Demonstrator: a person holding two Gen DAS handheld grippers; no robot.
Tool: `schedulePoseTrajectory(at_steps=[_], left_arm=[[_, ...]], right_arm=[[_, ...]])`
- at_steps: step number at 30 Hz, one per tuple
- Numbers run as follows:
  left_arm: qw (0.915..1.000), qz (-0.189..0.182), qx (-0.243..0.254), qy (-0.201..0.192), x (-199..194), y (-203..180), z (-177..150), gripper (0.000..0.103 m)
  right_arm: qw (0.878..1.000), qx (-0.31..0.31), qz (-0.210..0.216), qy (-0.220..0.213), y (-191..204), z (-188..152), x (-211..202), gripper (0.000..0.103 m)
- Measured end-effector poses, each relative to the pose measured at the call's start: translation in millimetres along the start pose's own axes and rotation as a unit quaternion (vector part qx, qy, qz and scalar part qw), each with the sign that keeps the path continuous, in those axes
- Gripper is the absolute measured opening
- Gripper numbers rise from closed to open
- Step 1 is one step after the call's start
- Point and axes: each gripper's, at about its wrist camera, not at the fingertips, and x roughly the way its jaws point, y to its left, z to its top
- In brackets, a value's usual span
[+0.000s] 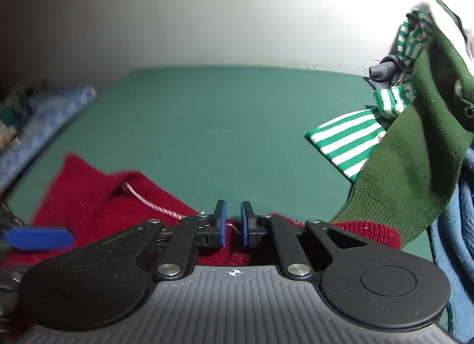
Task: Fold clothes
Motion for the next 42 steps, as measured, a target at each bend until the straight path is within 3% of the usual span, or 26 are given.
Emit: schedulePoseTrajectory(at_steps=[1, 5, 8, 12, 18, 21, 23, 25, 30, 35, 42], left_arm=[[1.0000, -0.003, -0.005, 0.001, -2, 2, 1, 0.040], [0.9994, -0.010, -0.029, -0.019, -26, 13, 2, 0.039], [0.9986, -0.019, -0.047, -0.014, -32, 23, -1, 0.040], [0.9986, 0.004, -0.053, 0.006, -14, 31, -9, 0.044], [0.9993, 0.018, -0.031, 0.008, -8, 24, -9, 0.048], [0.9991, 0.018, -0.037, 0.007, -23, 26, -6, 0.048], [0.9985, 0.023, -0.049, -0.005, -41, 32, -9, 0.053], [0.9973, 0.030, -0.066, -0.013, -56, 41, -15, 0.059], [0.9929, 0.039, -0.111, 0.017, -61, 71, -37, 0.060], [0.9901, 0.010, -0.137, 0.028, -46, 80, -40, 0.062], [0.9824, -0.023, -0.182, 0.033, -30, 93, -36, 0.065]], right_arm=[[1.000, 0.015, 0.004, -0.012, -7, -2, -16, 0.019], [0.996, 0.070, 0.017, -0.057, -35, -9, -80, 0.020], [0.998, 0.054, -0.001, -0.033, -44, -34, -106, 0.023], [0.999, 0.032, -0.003, -0.003, -35, -64, -110, 0.022], [0.998, 0.064, -0.018, -0.009, -38, -76, -88, 0.022], [0.997, 0.081, -0.017, -0.002, -42, -67, -102, 0.023], [0.996, 0.090, -0.012, -0.010, -45, -67, -117, 0.031], [0.995, 0.101, -0.007, -0.003, -51, -70, -128, 0.046], [0.991, 0.133, 0.004, 0.020, -65, -83, -128, 0.048], [0.982, 0.184, 0.037, 0.034, -75, -87, -108, 0.048], [0.977, 0.200, 0.062, 0.044, -78, -85, -93, 0.051]])
